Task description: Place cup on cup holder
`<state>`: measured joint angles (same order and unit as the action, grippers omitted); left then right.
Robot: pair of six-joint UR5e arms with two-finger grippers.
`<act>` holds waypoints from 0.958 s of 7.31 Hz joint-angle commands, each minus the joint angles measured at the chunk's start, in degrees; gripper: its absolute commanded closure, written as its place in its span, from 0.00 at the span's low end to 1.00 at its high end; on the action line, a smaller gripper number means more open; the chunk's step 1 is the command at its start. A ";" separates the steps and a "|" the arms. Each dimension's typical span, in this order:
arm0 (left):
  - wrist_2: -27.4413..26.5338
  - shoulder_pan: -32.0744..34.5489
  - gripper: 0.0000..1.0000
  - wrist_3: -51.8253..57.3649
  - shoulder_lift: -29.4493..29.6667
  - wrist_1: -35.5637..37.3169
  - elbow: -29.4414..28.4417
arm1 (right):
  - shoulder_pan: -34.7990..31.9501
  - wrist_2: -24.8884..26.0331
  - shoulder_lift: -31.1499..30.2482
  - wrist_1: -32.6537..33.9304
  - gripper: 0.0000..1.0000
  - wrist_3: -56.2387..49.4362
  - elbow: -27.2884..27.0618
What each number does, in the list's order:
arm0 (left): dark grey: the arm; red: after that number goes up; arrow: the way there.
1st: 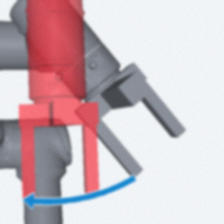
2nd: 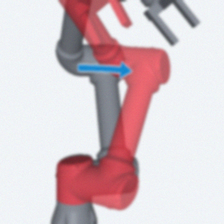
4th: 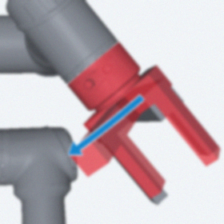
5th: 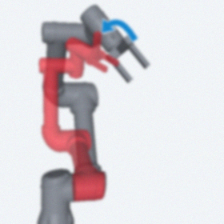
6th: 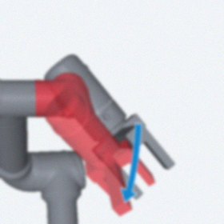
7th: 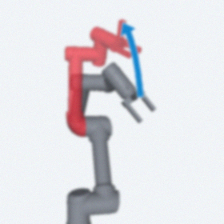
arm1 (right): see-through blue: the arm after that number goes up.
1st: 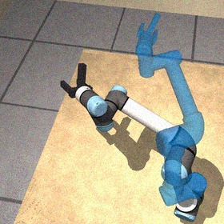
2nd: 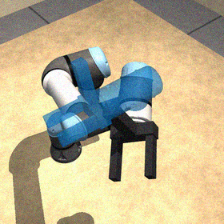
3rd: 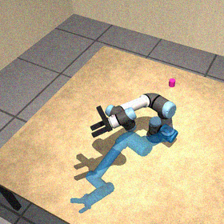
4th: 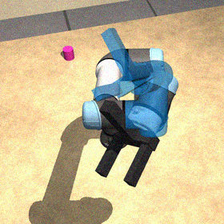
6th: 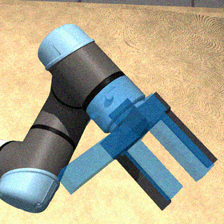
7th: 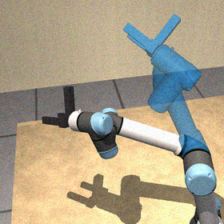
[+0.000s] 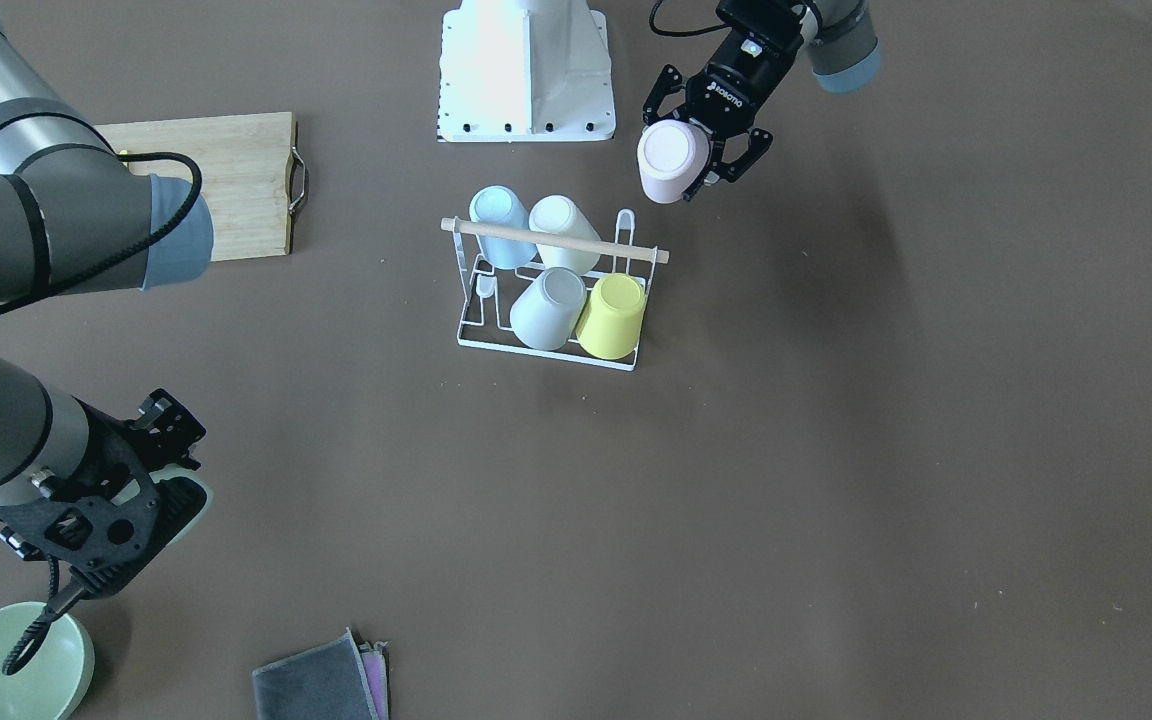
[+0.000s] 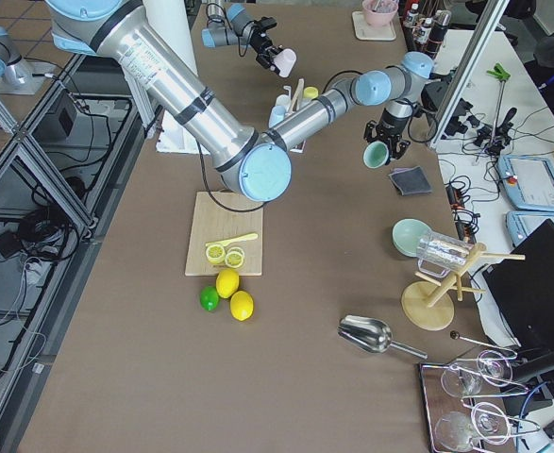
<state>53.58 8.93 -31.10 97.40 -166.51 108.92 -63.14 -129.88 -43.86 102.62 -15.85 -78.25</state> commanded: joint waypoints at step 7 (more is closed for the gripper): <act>-3.05 -1.46 0.94 -1.33 6.13 0.13 -5.91 | 3.43 1.88 -10.90 -69.07 1.00 37.26 -2.18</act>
<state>50.54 7.62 -31.82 103.04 -166.31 103.85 -62.39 -130.95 -55.01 41.96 16.38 -81.71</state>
